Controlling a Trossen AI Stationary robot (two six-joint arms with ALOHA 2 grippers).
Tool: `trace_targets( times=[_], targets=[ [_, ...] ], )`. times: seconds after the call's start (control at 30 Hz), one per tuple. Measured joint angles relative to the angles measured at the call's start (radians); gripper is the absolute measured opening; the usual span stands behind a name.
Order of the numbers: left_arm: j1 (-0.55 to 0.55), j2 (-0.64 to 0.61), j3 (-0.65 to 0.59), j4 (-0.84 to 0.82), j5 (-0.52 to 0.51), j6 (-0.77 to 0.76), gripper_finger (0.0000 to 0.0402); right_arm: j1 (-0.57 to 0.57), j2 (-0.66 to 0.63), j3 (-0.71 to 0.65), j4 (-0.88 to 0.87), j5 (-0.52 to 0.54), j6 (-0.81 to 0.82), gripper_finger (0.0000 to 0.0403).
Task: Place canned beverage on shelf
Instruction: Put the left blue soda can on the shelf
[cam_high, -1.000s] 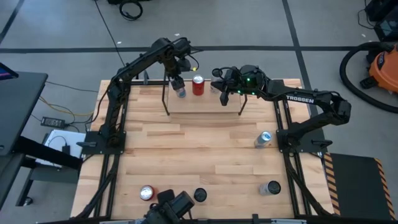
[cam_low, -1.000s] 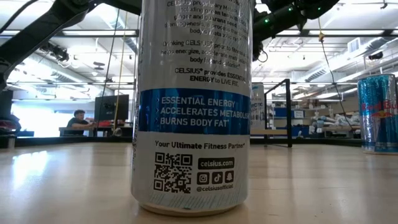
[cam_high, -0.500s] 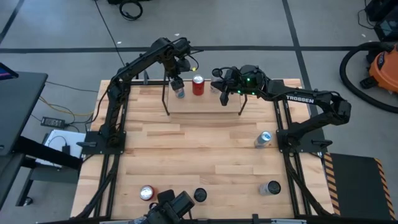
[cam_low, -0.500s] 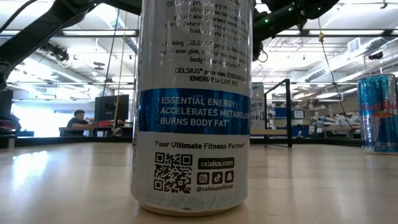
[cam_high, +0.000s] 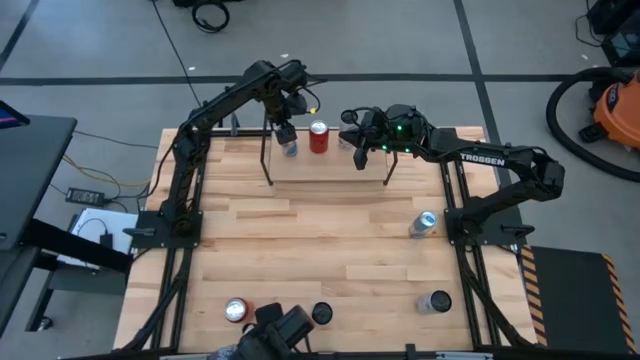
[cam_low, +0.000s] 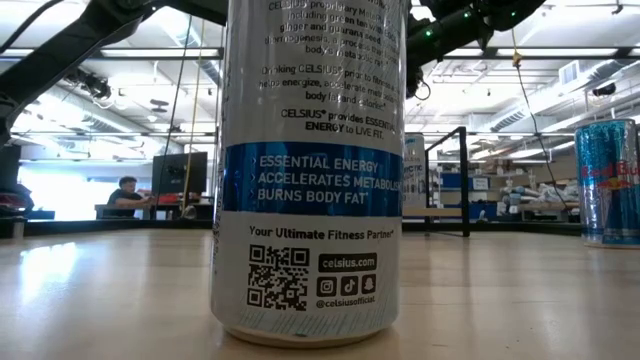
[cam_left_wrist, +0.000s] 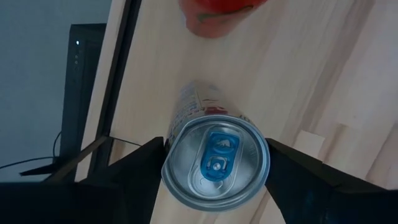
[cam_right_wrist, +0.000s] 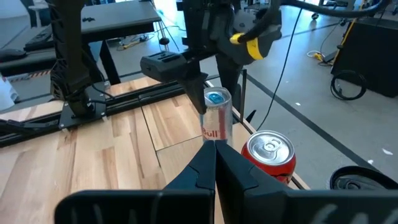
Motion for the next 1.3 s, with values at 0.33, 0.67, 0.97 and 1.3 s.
trace_targets(
  times=[0.33,0.67,0.97,1.3],
  targets=[
    [0.001,0.021,0.002,0.000,-0.012,0.003,0.0269,0.000,0.000,0.000,0.000,-0.001,0.000,0.0010],
    [0.001,0.027,-0.001,-0.001,-0.013,-0.015,0.0314,0.000,0.000,0.000,-0.005,-0.001,-0.001,0.0010],
    [0.000,0.022,-0.001,-0.019,-0.012,-0.022,0.0316,0.000,0.000,0.000,-0.009,-0.001,-0.001,0.0010],
    [0.000,0.009,0.107,-0.038,-0.012,-0.054,0.0316,0.000,0.000,0.000,-0.008,-0.004,0.003,0.0010]
  ],
)
